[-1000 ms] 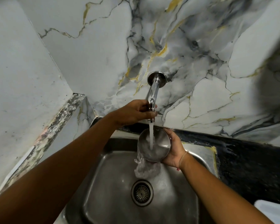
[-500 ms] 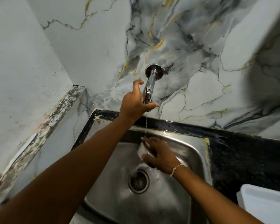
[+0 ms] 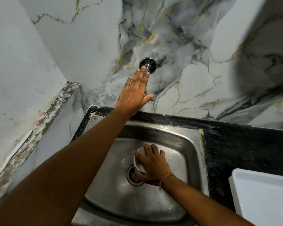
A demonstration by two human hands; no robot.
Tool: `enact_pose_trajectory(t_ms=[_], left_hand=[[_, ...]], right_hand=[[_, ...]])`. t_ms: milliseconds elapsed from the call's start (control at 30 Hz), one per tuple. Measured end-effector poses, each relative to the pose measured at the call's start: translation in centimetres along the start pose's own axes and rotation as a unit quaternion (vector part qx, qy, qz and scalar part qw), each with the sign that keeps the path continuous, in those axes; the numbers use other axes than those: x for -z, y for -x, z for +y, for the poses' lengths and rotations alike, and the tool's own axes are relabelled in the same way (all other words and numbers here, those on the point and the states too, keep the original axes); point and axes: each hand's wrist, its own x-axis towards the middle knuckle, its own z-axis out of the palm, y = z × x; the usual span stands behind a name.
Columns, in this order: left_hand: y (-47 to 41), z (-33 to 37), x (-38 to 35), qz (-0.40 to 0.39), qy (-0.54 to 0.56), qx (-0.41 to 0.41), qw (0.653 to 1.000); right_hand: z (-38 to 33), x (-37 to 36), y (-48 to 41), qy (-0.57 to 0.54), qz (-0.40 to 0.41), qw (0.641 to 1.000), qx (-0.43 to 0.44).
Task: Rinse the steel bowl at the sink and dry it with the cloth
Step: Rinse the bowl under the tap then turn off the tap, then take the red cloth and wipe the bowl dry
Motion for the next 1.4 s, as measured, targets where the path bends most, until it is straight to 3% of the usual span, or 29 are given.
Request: enact_pose_trajectory(t_ms=[100, 167, 200, 233, 333, 367, 433, 533, 633, 700, 767, 867, 967, 1033, 1100, 1233, 1300, 1400], left_hand=[[0.0, 0.3, 1.1, -0.030, 0.010, 0.023, 0.999], [1.2, 0.6, 2.0, -0.029, 0.079, 0.058, 0.995], [2.3, 0.7, 2.2, -0.022, 0.133, 0.091, 0.987], [3.9, 0.9, 2.2, -0.013, 0.193, 0.130, 0.972], [10.4, 2.0, 1.0, -0.023, 0.368, 0.243, 0.897], [12.7, 2.7, 0.4, -0.034, 0.411, 0.266, 0.871], [16.6, 4.7, -0.9, -0.060, 0.462, 0.310, 0.829], [19.8, 8.2, -1.9, -0.100, 0.544, 0.372, 0.745], [21.1, 11.0, -2.2, -0.088, 0.668, 0.423, 0.606], [21.7, 12.3, -2.3, -0.104, 0.723, 0.434, 0.527], [22.4, 13.5, -1.9, -0.125, 0.747, 0.438, 0.484], [23.2, 15.5, -1.7, -0.127, 0.777, 0.438, 0.435], [23.7, 18.2, -2.3, -0.148, 0.830, 0.435, 0.317], [23.9, 19.9, -3.0, -0.159, 0.846, 0.434, 0.265], [23.9, 21.7, -3.7, -0.168, 0.852, 0.430, 0.246], [23.4, 24.8, -5.3, -0.194, 0.837, 0.437, 0.266], [23.1, 26.4, -6.3, -0.194, 0.832, 0.436, 0.283], [22.7, 28.3, -7.5, -0.197, 0.830, 0.439, 0.282]], right_hand=[[0.2, 0.6, 0.9, -0.073, 0.030, 0.995, -0.053], [0.3, 1.8, 2.1, -0.244, 0.053, 0.963, -0.099], [0.2, 2.7, 2.8, -0.382, 0.068, 0.914, -0.122], [-0.1, 3.6, 3.8, -0.527, 0.087, 0.832, -0.151], [0.1, 5.2, 6.8, -0.815, 0.076, 0.532, -0.216], [0.1, 5.5, 7.7, -0.851, 0.073, 0.468, -0.227], [-0.2, 5.6, 9.3, -0.882, 0.070, 0.400, -0.239], [-1.1, 5.2, 10.7, -0.896, 0.072, 0.357, -0.255], [-1.8, 4.6, 11.5, -0.865, 0.119, 0.394, -0.286], [-2.0, 4.5, 12.1, -0.813, 0.172, 0.464, -0.308], [-1.9, 4.6, 13.0, -0.762, 0.214, 0.519, -0.323], [-0.5, 4.6, 14.1, -0.716, 0.266, 0.563, -0.316], [1.8, 4.4, 15.7, -0.660, 0.310, 0.613, -0.303], [3.6, 3.9, 17.1, -0.615, 0.306, 0.657, -0.311], [6.0, 3.4, 19.2, -0.536, 0.295, 0.718, -0.331], [13.5, 1.5, 25.8, -0.229, 0.230, 0.871, -0.369], [18.0, 0.7, 30.0, -0.102, 0.177, 0.895, -0.397], [24.6, 0.0, 36.1, -0.026, 0.092, 0.875, -0.475]])
